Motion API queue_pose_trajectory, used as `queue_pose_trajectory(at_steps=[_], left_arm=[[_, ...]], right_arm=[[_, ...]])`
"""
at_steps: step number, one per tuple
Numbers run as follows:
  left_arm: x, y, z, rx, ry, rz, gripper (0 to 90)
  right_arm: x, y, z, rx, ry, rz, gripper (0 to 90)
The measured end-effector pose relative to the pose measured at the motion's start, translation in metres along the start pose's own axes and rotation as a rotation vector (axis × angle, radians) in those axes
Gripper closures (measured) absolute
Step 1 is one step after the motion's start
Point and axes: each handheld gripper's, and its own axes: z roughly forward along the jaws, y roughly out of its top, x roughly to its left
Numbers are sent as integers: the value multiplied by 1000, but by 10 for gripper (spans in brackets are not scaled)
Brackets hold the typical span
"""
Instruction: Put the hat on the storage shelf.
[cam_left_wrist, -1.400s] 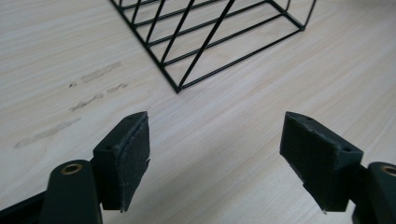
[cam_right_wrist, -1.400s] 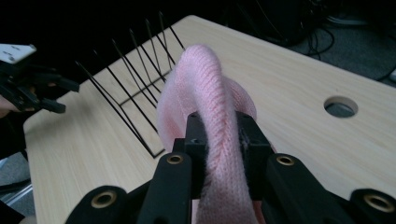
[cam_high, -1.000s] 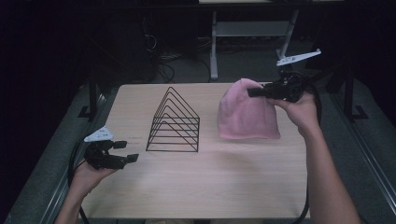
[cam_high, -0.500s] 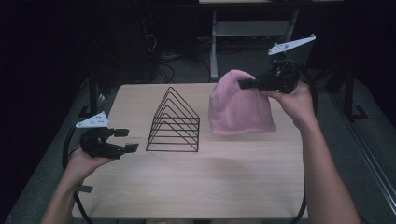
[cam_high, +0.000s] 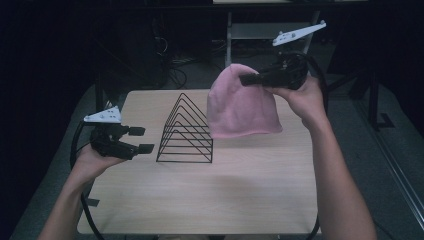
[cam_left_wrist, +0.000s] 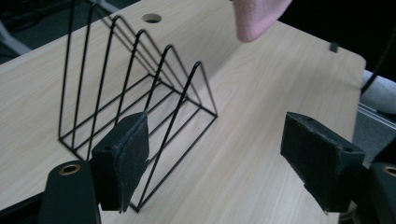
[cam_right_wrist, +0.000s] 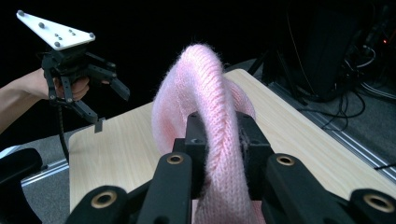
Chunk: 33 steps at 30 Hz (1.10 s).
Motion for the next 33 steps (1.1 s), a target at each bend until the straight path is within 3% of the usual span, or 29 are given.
queue_pose_trajectory(at_steps=[5,18,33], left_arm=[[-2,5,0,-8,-18,11,241],[0,21,3,-6,-15,35,254],[8,33,17,-5,-74,26,312]], right_arm=[[7,10,7,-12,24,-18,773],[23,37,38,2,86,-63,772],[38,55,78,-14,154,-92,771]])
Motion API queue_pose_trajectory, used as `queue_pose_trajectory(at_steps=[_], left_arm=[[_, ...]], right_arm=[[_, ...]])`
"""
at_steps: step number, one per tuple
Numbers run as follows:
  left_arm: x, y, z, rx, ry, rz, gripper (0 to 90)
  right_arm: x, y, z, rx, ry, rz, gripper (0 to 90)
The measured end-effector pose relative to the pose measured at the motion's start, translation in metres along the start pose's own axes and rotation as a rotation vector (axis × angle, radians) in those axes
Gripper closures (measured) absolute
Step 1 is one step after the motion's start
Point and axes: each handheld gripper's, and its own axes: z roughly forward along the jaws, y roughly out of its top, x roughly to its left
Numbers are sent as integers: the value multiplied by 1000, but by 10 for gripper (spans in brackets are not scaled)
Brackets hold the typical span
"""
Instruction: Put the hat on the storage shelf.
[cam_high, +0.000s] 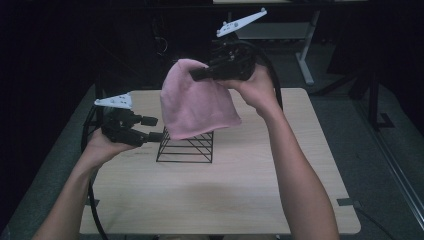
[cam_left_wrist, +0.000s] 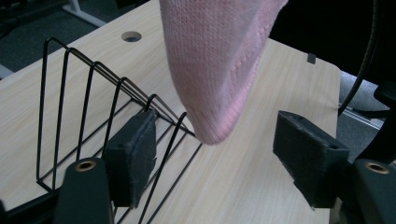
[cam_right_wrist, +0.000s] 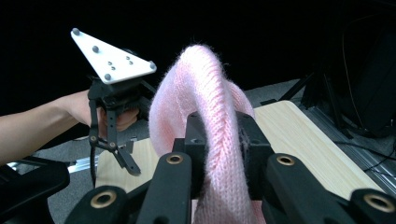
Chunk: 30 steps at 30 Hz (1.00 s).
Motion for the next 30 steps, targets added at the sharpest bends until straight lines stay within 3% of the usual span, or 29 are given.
queue_pose_trajectory(at_steps=[8,9,11,12,14,15,19,30], left_arm=[[7,-1,4,4,-41,-14,486],[8,-1,4,0,-50,-14,549],[9,-1,4,2,-56,-12,579],[10,-1,4,-3,-56,-11,678],[12,-1,3,-10,-57,-9,707],[13,-1,1,-19,-56,-19,764],[18,-1,-2,-24,-32,-44,805],[31,0,-11,-23,51,-69,809]], right_arm=[[4,9,9,-23,24,-19,772],[6,12,11,-24,28,-23,772],[6,12,12,-27,27,-25,772],[7,14,13,-27,28,-26,772],[7,14,14,-30,28,-26,772],[6,14,15,-36,31,-24,772],[4,15,16,-41,33,-21,772],[-5,16,26,-47,16,3,771]])
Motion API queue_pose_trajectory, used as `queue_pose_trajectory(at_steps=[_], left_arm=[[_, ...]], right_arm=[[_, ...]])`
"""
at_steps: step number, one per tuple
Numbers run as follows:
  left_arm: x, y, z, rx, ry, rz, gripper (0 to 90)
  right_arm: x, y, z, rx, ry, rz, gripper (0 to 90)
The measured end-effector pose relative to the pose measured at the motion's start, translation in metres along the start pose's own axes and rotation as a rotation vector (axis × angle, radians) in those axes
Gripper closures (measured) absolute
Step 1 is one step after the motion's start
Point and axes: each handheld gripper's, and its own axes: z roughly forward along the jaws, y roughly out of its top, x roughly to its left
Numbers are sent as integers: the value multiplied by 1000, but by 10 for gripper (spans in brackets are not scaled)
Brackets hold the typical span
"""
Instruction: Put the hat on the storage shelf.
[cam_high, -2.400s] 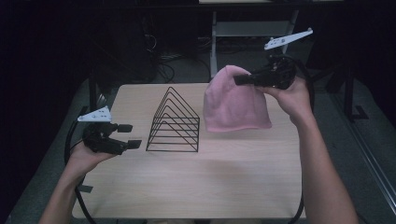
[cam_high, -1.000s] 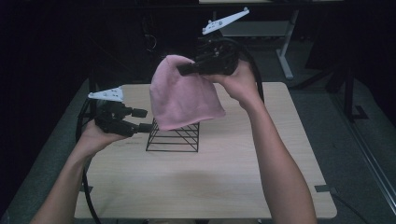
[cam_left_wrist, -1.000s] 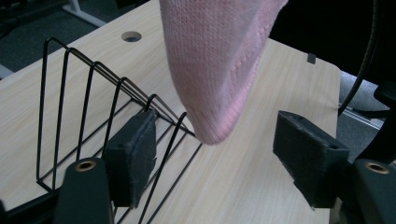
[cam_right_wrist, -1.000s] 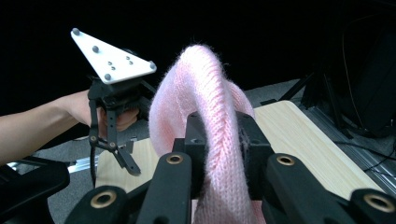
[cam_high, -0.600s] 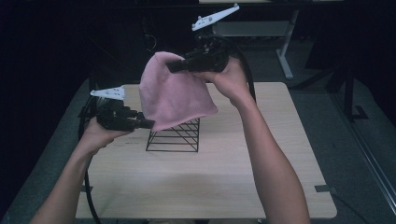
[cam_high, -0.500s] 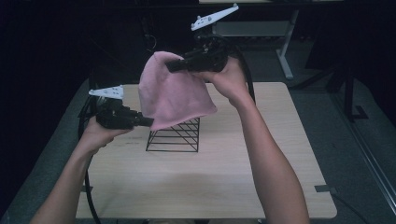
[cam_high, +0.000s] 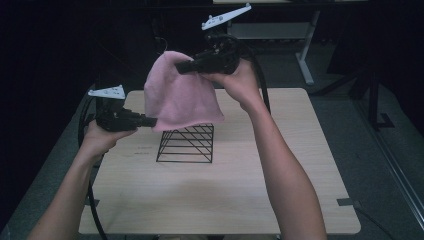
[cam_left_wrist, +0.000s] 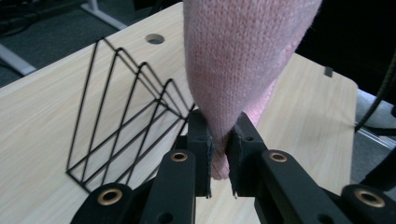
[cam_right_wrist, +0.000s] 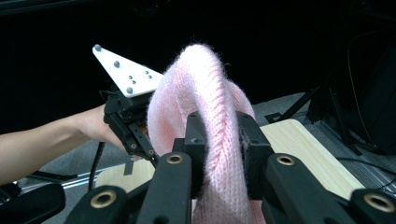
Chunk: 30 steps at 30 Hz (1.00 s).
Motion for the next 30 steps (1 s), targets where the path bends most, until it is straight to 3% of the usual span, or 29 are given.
queue_pose_trajectory(at_steps=[7,13,17,23,30], left_arm=[[10,1,1,31,55,-10,809],[18,0,11,63,90,-6,809],[20,-1,16,69,94,-15,808],[22,-2,21,102,104,9,809],[23,-8,22,125,109,9,808]], right_arm=[[-15,-6,8,8,4,19,768],[-36,-18,13,9,-3,73,768],[-39,-24,14,3,-11,78,768],[-43,-34,14,1,3,100,767],[-40,-40,17,19,19,97,767]])
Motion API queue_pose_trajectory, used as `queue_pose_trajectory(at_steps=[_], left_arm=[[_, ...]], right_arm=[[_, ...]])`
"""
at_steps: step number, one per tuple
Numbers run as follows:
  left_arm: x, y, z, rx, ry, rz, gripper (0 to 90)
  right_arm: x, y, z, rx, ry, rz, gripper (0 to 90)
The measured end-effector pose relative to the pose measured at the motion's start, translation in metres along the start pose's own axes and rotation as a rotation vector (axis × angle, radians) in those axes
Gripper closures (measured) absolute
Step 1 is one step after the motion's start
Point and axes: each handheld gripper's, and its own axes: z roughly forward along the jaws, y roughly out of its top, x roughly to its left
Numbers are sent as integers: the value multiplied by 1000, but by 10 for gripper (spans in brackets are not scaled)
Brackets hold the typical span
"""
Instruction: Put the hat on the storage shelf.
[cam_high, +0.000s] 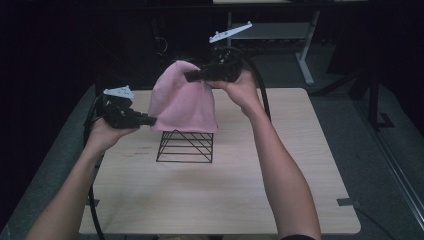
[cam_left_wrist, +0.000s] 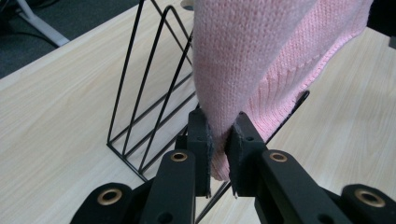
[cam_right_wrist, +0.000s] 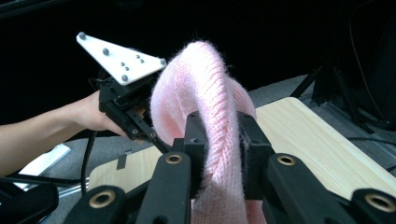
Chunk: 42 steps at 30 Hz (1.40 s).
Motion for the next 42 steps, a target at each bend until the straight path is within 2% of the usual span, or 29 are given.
queue_pose_trajectory(at_steps=[4,5,12,15,20,27,34,36,40,42], left_arm=[[0,-4,1,4,4,-9,808],[0,-7,2,18,4,-13,809],[-1,-19,8,39,8,-23,810],[-2,-21,9,48,14,-15,810],[-3,-28,12,58,12,-24,815],[-4,-32,12,79,23,-9,820],[-2,-41,18,90,17,-23,830],[-1,-43,20,95,16,-25,831],[-1,-44,23,135,32,1,831],[-2,-45,25,130,32,-5,831]], right_arm=[[4,0,4,13,13,-8,763],[6,-1,7,25,29,-10,761],[12,-9,14,65,48,-23,759],[14,-11,16,77,43,-23,758],[15,-19,20,88,51,-21,756],[16,-25,24,88,50,-16,754],[15,-34,29,95,58,-9,746],[14,-39,32,99,67,6,746],[12,-46,37,103,77,17,745],[12,-46,38,103,75,17,745]])
